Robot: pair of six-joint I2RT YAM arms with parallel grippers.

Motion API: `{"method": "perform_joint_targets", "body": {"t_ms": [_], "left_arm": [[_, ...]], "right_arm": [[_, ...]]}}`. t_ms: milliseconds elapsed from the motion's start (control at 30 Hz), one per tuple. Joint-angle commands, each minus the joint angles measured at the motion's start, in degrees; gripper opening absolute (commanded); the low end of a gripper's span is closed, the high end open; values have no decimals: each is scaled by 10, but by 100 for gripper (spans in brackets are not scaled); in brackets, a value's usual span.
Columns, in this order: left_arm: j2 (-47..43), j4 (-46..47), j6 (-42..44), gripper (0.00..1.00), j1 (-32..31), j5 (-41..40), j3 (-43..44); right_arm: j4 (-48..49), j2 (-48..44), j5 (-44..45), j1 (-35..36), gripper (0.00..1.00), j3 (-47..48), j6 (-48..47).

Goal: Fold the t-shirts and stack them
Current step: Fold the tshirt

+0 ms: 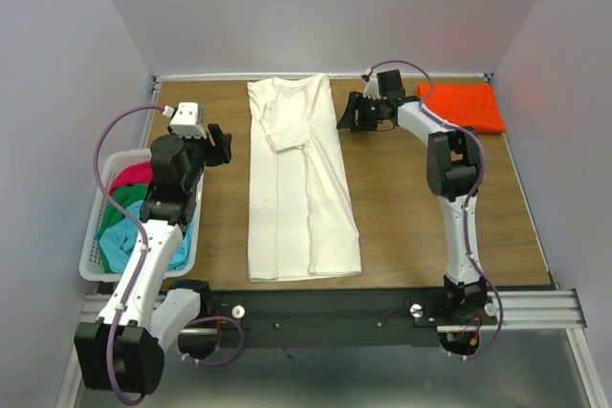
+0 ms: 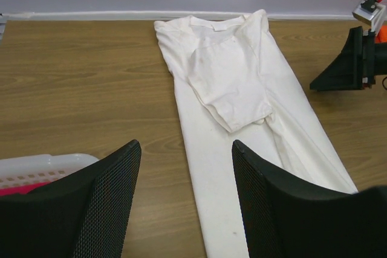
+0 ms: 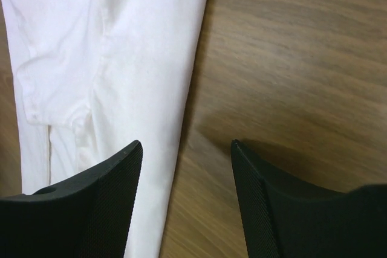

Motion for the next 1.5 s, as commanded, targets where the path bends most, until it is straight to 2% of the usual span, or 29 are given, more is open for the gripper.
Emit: {"method": "perform_joint_targets", "body": {"t_ms": [0,167,200,300,333,400,467,633,867,1033,1100,1200,1233,1300,1367,1400,1467], "left_arm": [[-15,37,13,70,2,0,5],[-9,36,16,70,2,8,6],[-10,35,15,70,2,8,6],[-12,38,16,70,2,11,6],[-13,38,17,70,2,11,5],[-13,42,21,70,2,17,3],[-11,42,26,70,2,31,4],[-8,45,36,70,2,71,5],[-29,77,55,71,1,101,2],[-33,141,64,74,-5,188,-18],[-17,137,73,77,-12,210,-8],[30,96,100,77,-38,203,24],[59,46,101,77,-52,191,38],[110,-13,88,77,-64,158,90],[138,-78,51,77,-70,153,115],[155,-91,4,76,-71,159,114],[160,-110,-28,76,-82,163,85]], "right_arm": [[-2,47,18,22,66,50,43],[-8,84,28,32,55,70,52],[-12,91,32,32,46,79,53],[-17,95,49,32,32,88,51],[-20,97,64,32,22,94,48],[-22,94,85,32,8,99,43],[-24,86,97,29,0,99,41],[-24,47,123,9,0,62,31],[-26,-17,105,-58,1,-24,11],[-42,-36,116,-86,2,-42,-27],[-49,-36,122,-97,3,-33,-37],[-70,-38,128,-110,21,4,-72],[-93,-40,122,-112,33,12,-95],[-115,-64,108,-112,44,11,-123],[-126,-88,80,-112,49,-10,-152],[-132,-120,53,-112,52,-40,-183],[-142,-155,10,-111,53,-78,-220]]}}
